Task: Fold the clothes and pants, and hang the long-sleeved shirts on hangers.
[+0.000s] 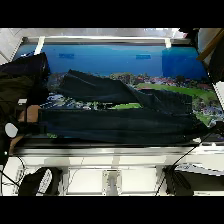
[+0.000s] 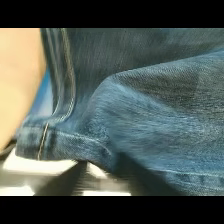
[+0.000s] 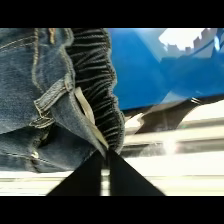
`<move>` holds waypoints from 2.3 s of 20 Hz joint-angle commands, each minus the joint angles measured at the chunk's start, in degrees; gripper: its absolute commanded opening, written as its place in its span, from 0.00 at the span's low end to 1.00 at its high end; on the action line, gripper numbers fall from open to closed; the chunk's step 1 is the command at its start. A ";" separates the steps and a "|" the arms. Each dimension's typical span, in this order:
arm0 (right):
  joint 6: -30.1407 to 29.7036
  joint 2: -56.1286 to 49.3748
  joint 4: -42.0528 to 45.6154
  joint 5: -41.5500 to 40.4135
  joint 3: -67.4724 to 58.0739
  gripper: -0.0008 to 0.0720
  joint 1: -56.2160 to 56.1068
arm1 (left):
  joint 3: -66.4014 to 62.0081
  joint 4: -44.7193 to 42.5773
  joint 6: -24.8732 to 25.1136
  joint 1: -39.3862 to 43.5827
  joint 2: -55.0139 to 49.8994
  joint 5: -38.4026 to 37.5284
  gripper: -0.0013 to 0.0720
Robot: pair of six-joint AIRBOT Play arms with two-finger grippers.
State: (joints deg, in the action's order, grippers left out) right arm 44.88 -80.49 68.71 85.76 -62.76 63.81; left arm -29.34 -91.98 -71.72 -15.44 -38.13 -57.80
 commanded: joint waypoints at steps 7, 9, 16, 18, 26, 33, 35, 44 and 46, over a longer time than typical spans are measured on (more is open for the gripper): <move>12.11 0.15 -15.43 6.86 -12.41 0.62 0.79 | -11.91 1.86 -18.99 0.04 -2.23 12.41 0.91; 11.39 0.28 -30.03 4.09 -12.72 0.62 -0.61 | -18.40 5.79 -20.90 0.09 -9.03 12.28 0.87; 9.53 0.26 -29.92 -0.13 -12.72 0.62 -17.49 | -38.99 27.76 -20.81 1.01 -44.11 12.46 0.87; 9.53 0.26 -28.61 -0.52 -12.72 0.63 -21.64 | -43.12 27.76 -20.44 2.99 -50.10 12.48 0.87; 9.55 0.26 -27.87 -2.80 -12.72 0.63 -27.89 | -47.30 24.28 -24.06 6.86 -60.02 14.12 0.85; 9.55 0.26 -27.80 -2.84 -12.72 0.63 -27.89 | -47.36 24.72 -27.39 7.43 -62.60 23.96 0.76; 9.57 0.26 -27.80 -2.82 -12.72 0.63 -27.89 | -47.45 25.66 -27.36 7.43 -64.08 24.28 0.76; 9.53 0.26 -26.32 -2.91 -12.74 0.62 -27.89 | -51.32 28.68 -26.86 7.45 -67.06 24.46 0.04; 9.55 0.26 -19.06 -3.74 -12.74 0.62 -27.71 | -51.32 27.41 -26.86 6.03 -65.40 21.81 0.04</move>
State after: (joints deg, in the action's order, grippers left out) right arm 54.41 -80.25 43.20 82.87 -75.46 35.99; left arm -80.25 -63.79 -98.87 -8.32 -104.62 -33.69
